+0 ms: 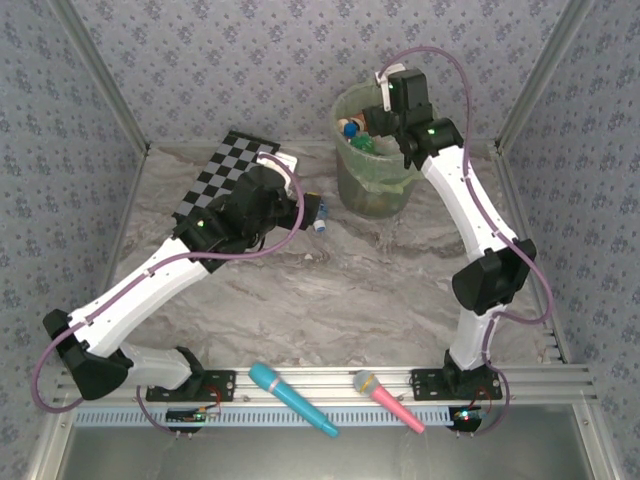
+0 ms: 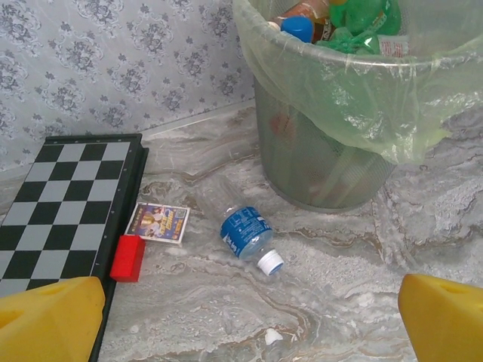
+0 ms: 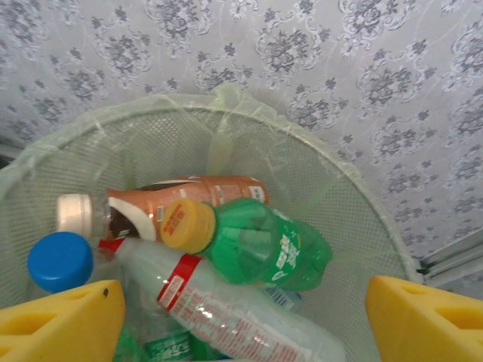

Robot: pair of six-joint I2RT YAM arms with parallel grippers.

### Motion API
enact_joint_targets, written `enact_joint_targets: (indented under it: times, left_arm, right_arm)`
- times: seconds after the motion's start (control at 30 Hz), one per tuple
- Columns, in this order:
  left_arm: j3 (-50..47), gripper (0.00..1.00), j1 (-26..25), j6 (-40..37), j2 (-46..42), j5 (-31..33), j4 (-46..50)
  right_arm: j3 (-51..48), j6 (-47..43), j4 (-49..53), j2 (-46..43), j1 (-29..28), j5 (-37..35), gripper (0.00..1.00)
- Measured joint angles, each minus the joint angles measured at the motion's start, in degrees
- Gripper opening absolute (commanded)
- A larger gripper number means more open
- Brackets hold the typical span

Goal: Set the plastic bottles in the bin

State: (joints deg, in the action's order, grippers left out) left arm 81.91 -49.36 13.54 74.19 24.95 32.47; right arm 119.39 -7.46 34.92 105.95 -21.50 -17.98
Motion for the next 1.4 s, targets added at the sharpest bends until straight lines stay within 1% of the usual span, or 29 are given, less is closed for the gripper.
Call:
enact_joint_targets:
  times: [0.23,0.53,0.67,0.8,0.97,1.23,1.4]
  left_arm:
    - [0.0,1.0,0.13,0.48,-0.31,-0.02,0.0]
    - [0.0,1.0,0.13,0.68,-0.13,-0.02,0.22]
    - [0.04,1.0,0.13,0.74,0.66,-0.04,0.44]
    - [0.96,1.0,0.13,0.72,2.03,-0.04,0.9]
    - [2.49,1.0,0.13,0.72,2.54,-0.04,1.4]
    - [3.13,1.0,0.13,0.74,2.54,-0.04,2.16]
    - [3.13,1.0,0.2,1.14,2.54,-0.04,2.51]
  right_arm:
    - [0.0,4.28,2.54,-3.72,1.68,5.6,0.87]
    - [-0.48,7.54,6.21,-6.58,3.39,13.0,0.84]
    - [-3.54,7.98,7.65,-6.64,3.56,15.45,0.83]
    - [-4.96,8.15,9.86,-6.05,4.55,16.09,0.81]
    - [-4.7,8.2,9.84,-4.48,6.58,15.85,0.82]
    - [1.86,8.44,10.54,2.47,9.88,15.87,0.82]
    - [2.38,8.61,11.23,3.78,9.94,15.63,0.83]
